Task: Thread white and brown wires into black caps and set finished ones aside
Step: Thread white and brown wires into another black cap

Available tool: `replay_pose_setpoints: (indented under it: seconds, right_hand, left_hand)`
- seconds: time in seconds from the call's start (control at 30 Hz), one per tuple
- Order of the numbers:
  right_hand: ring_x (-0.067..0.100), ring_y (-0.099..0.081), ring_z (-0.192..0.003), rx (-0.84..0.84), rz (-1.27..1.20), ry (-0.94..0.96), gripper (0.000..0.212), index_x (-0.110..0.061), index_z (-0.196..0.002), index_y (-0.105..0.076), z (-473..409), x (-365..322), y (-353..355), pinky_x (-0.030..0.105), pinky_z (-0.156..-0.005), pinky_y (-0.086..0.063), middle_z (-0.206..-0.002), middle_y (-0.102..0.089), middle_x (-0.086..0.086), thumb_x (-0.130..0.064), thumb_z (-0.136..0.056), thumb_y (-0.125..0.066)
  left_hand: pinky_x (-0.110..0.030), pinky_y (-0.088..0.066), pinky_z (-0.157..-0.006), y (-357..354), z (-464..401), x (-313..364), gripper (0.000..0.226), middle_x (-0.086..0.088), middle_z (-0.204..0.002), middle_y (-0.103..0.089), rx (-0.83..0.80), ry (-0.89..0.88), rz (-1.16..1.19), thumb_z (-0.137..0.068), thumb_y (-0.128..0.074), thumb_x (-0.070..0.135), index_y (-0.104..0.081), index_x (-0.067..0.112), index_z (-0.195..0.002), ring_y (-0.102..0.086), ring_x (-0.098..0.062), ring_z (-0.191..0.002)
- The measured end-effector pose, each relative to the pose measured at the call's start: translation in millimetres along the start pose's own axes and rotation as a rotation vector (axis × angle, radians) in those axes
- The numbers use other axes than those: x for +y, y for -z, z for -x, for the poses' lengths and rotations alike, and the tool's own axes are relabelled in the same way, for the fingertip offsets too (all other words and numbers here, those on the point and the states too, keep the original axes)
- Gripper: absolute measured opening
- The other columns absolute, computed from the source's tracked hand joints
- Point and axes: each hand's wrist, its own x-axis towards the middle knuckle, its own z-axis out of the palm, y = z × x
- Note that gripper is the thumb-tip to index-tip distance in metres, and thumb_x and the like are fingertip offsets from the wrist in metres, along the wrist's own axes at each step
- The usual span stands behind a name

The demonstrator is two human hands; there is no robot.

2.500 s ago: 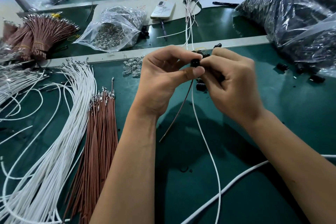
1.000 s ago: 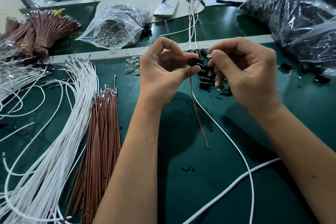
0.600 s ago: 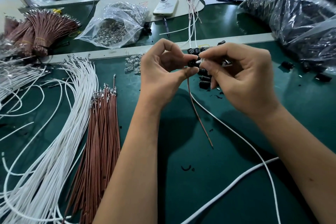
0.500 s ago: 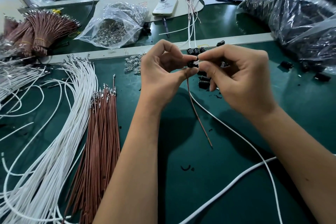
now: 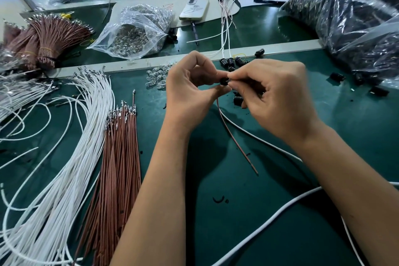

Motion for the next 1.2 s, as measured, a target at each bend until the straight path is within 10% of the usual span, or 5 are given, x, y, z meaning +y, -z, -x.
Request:
replay_pose_setpoints:
  seconds: [0.47, 0.87, 1.2]
  right_hand:
    - [0.024, -0.067, -0.071, -0.074, 0.045, -0.134, 0.004, -0.002, -0.090, -0.077, 4.8, 3.8, -6.4, 0.036, -0.067, -0.051, -0.079, -0.075, 0.007, -0.002, -0.088, -0.075]
    - [0.010, -0.062, -0.061, -0.046, 0.003, -0.280, 0.003, -0.009, -0.089, -0.079, 6.3, 7.8, -10.1, 0.019, -0.063, -0.048, -0.071, -0.072, -0.001, -0.007, -0.087, -0.079]
    - [0.015, -0.070, -0.053, -0.075, -0.300, -0.359, 0.007, -0.006, -0.095, -0.077, 5.8, 20.8, -3.0, 0.023, -0.055, -0.055, -0.072, -0.073, 0.004, -0.001, -0.091, -0.074]
  left_hand:
    - [-0.028, -0.050, -0.069, -10.0, 2.0, 6.1, 0.031, 0.009, -0.070, -0.065, 0.014, -0.240, -0.581, -0.059, -0.084, 0.001, -0.061, 0.013, -0.075, -0.061, -0.012, -0.070]
    - [-0.039, -0.051, -0.066, -17.2, 1.9, 6.2, 0.034, 0.007, -0.071, -0.064, -0.020, -0.283, -0.747, -0.059, -0.078, -0.003, -0.059, 0.017, -0.079, -0.061, -0.022, -0.070]
    - [-0.030, -0.060, -0.076, -5.9, 3.8, 1.1, 0.017, -0.003, -0.082, -0.077, -0.035, -0.052, -0.226, -0.074, -0.086, 0.000, -0.076, 0.002, -0.087, -0.075, -0.014, -0.077]
